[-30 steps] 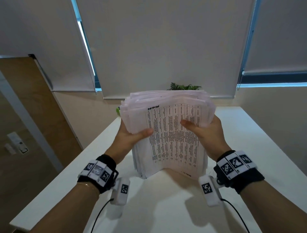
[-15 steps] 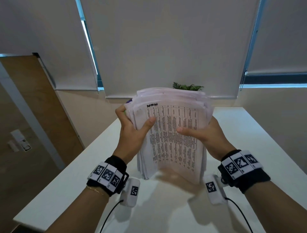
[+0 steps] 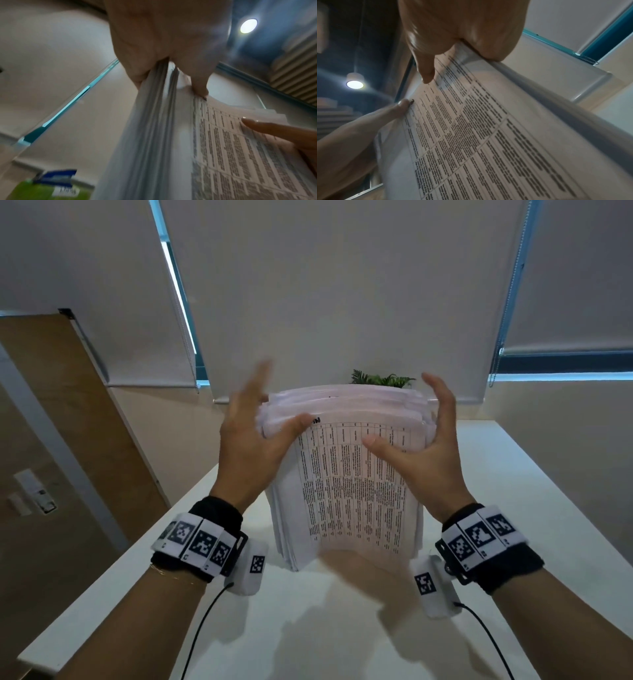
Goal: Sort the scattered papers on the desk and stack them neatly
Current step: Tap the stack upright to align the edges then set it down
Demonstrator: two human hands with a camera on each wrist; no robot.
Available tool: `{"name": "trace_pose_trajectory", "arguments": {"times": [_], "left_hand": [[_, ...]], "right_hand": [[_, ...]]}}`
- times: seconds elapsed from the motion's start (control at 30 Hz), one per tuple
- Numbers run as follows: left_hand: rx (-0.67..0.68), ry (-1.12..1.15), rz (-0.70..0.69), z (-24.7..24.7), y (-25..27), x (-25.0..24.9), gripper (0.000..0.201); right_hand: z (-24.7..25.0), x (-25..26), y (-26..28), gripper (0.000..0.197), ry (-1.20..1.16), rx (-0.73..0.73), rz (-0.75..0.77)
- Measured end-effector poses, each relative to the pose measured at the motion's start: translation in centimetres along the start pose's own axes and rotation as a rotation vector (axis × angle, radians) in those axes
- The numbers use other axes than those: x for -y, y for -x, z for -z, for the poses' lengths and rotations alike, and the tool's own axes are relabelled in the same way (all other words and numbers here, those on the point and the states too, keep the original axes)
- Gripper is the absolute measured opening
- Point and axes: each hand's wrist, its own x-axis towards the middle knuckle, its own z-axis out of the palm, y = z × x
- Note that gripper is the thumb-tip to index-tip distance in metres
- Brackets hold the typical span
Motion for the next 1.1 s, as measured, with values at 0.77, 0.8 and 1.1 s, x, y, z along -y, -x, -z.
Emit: {"name": "trace_pose_trajectory", "arguments": {"times": [0.77, 0.8, 1.1], "left_hand": [[0.214, 0.632, 0.527, -1.7, 3.6, 3.1, 0.056], [0.200, 0.635, 0.522, -1.7, 3.6, 3.0, 0.057], [0.102, 0.542, 0.487, -2.7, 3.7, 0.6, 0.063]], "right_hand": [[0.4, -0.4, -0.7, 0.066, -0.069, 0.021, -0.094], [0.8, -0.9, -0.3, 0.074, -0.060, 0.074, -0.144], [0.3, -1.8, 0.1, 0.049, 0.118, 0.107, -0.191]]}}
